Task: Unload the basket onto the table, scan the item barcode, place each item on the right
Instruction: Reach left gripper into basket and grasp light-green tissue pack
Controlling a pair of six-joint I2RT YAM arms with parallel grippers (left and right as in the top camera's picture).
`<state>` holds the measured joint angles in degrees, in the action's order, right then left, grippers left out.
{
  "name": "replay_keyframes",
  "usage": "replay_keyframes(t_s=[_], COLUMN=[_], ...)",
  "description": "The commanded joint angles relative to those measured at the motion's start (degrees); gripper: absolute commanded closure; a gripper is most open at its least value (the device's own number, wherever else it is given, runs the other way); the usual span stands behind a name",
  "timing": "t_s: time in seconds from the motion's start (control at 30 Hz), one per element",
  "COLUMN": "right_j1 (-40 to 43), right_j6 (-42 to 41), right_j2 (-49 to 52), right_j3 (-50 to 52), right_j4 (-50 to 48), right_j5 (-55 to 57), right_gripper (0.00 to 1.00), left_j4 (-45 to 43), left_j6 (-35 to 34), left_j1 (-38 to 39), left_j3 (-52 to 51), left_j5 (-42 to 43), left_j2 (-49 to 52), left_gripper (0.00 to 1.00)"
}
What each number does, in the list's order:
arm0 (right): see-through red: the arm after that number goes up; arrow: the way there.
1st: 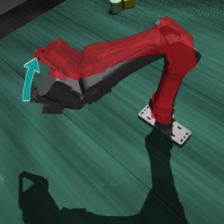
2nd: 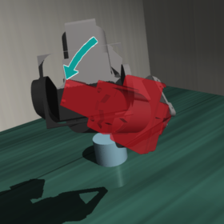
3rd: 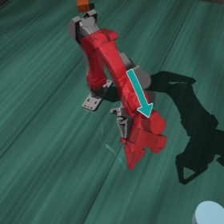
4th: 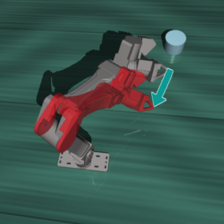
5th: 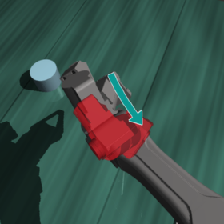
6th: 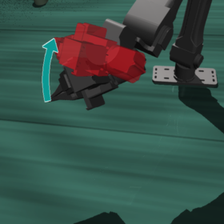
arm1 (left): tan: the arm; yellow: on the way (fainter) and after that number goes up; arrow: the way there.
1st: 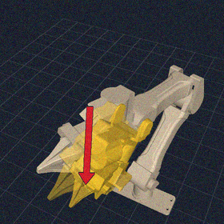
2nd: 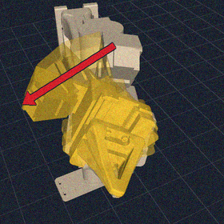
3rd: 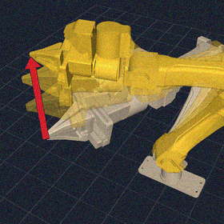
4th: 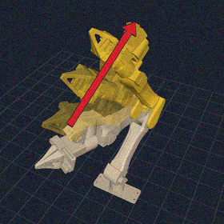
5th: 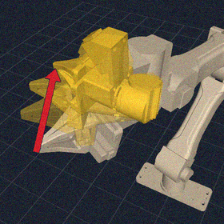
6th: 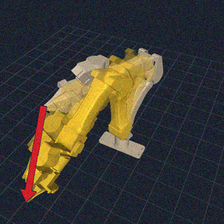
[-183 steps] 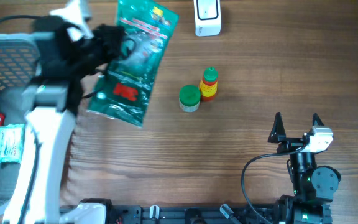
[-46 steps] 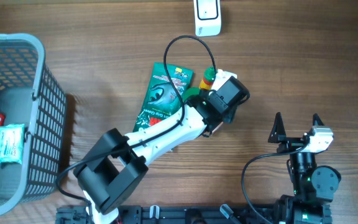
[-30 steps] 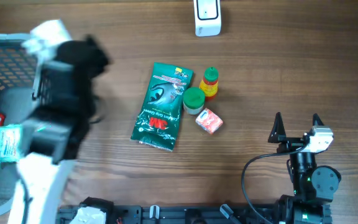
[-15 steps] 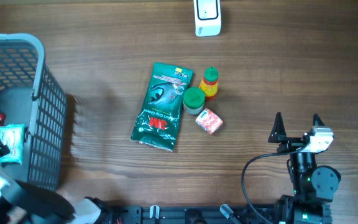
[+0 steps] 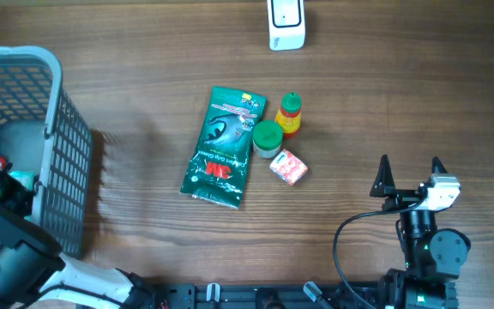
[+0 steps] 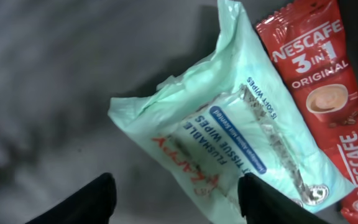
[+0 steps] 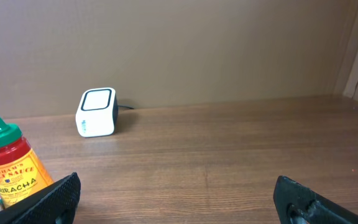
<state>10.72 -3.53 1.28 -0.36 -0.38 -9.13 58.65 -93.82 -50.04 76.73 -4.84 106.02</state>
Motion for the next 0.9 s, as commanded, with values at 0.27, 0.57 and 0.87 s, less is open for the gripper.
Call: replay_keyframes(t_s=[0.27,0.57,0.87], right_j1=[0.2,0.2,0.2], right_j6=[0.5,0.5,0.5], right_j2=[-0.3,-0.3,-0.3], right_j3=[0.0,0.0,0.0], right_j4=[-0.2,-0.2,-0.2], right_j5=[0.3,0.3,0.3], right_gripper=[0.00,0.00,0.00], left_j4=[-0.5,-1.0,-7.0], left_j6=[5.2,10.4,11.1], left_j1=[-0.4,-0.4,4.7], left_j3=[0.0,0.1,0.1], left_j5=[-1.2,5.6,4.6], left_j2=[9.2,-11.8,-41.3], left_gripper=[0.96,0.96,0.73])
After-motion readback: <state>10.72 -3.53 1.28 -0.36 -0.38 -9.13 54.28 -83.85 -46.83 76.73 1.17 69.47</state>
